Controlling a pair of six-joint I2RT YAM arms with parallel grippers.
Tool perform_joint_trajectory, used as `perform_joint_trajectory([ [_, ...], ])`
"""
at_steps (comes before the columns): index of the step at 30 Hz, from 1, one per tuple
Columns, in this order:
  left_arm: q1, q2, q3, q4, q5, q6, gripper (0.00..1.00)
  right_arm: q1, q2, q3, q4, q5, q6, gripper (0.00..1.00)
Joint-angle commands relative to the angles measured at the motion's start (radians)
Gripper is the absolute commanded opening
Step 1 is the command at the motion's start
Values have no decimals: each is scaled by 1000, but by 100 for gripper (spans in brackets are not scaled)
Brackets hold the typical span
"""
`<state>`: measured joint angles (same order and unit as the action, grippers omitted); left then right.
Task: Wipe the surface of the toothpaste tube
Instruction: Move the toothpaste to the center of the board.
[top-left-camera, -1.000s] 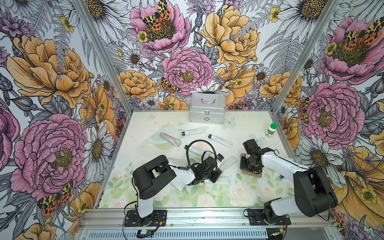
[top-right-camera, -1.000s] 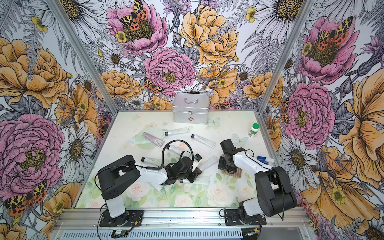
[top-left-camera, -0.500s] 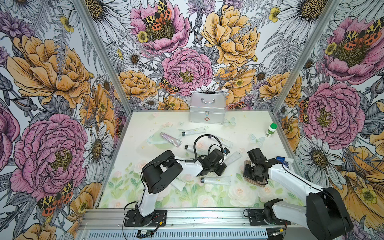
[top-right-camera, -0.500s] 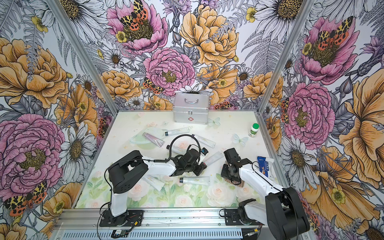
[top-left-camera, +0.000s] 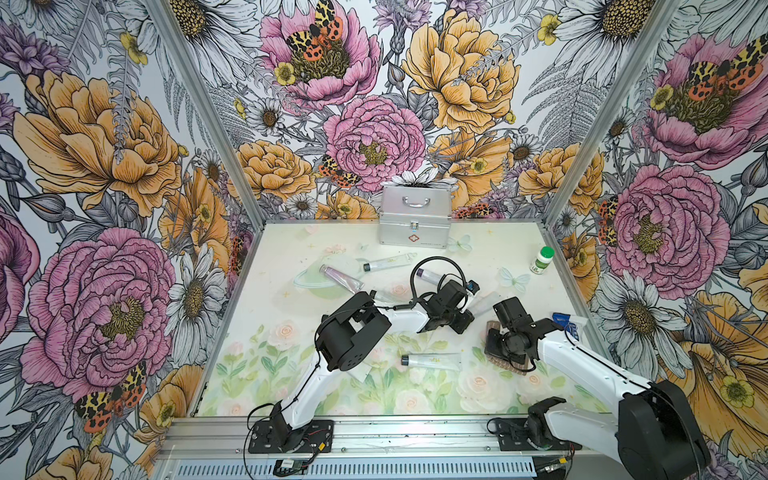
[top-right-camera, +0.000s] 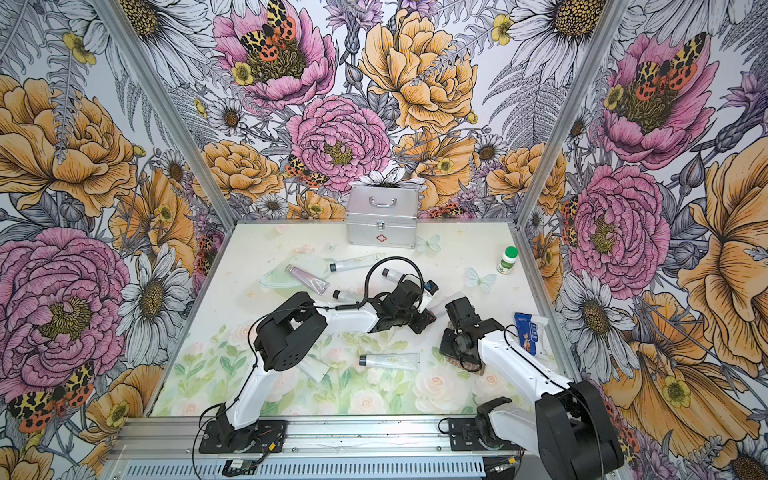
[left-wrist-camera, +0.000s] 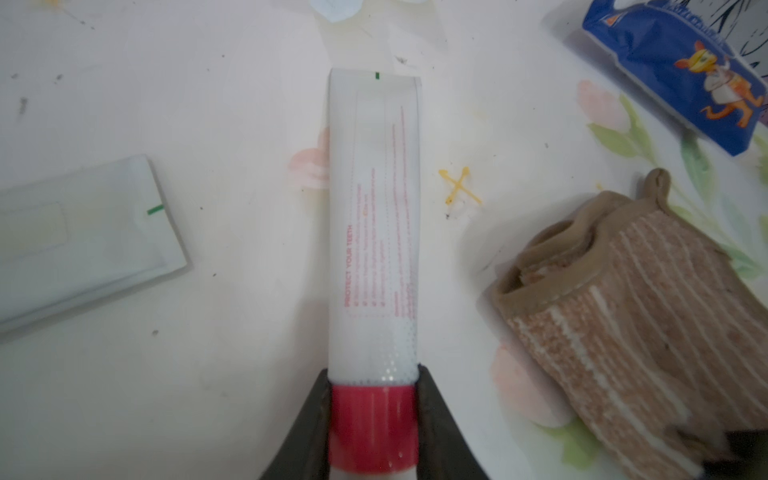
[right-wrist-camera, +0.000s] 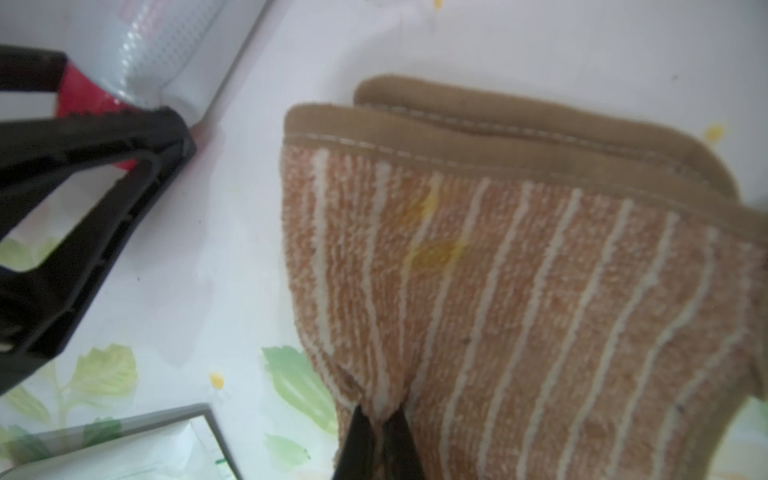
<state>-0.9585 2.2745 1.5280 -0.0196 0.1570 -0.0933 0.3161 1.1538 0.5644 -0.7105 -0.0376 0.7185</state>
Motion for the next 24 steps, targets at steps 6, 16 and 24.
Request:
perform_joint_trajectory([
  [6, 0, 129, 186, -128, 68, 27, 26, 10, -33, 3, 5, 19, 10, 0],
  [16, 5, 122, 221, -153, 62, 23, 56, 11, -42, -1, 5, 19, 7, 0],
  [24, 71, -117, 9, -83, -11, -56, 75, 14, -39, 15, 4, 7, -5, 0],
])
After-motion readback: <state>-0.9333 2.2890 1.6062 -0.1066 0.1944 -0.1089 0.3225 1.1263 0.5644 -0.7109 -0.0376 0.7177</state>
